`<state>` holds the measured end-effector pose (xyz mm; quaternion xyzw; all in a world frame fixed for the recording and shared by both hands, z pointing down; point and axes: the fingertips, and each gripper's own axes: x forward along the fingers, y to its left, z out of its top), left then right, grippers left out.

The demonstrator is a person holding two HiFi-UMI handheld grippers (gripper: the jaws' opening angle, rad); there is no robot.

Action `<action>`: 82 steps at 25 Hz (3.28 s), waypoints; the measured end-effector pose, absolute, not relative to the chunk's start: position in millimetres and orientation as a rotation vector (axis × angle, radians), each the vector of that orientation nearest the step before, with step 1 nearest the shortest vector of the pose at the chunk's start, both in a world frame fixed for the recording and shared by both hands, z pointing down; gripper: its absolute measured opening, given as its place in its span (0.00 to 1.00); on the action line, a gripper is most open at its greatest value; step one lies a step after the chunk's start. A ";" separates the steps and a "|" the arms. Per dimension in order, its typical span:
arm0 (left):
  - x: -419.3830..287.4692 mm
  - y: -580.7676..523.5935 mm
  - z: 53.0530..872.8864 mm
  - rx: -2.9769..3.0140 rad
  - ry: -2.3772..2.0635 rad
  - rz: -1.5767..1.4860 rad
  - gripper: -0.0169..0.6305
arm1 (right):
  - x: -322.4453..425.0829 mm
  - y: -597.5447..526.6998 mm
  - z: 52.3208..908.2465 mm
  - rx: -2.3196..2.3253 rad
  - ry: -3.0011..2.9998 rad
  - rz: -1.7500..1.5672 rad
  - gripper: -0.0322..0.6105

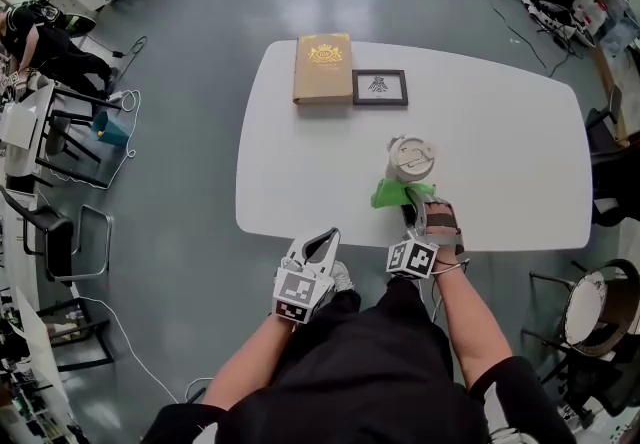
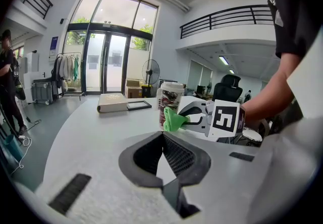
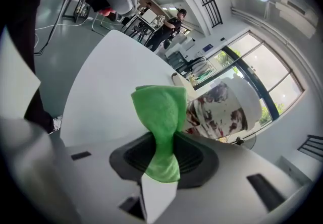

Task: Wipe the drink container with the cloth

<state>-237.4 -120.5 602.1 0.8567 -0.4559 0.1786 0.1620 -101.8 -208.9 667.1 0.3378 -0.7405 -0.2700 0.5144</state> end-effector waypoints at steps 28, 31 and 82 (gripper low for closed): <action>-279.0 -99.4 624.8 2.423 -1.283 0.515 0.04 | -159.9 -209.8 598.4 1.383 -2.097 0.341 0.25; -282.4 -98.6 626.8 2.420 -1.282 0.520 0.04 | -160.0 -216.3 597.2 1.420 -2.100 0.444 0.25; -248.7 -135.7 538.9 2.420 -1.271 0.146 0.04 | -134.5 -147.1 514.2 1.384 -2.653 0.588 0.24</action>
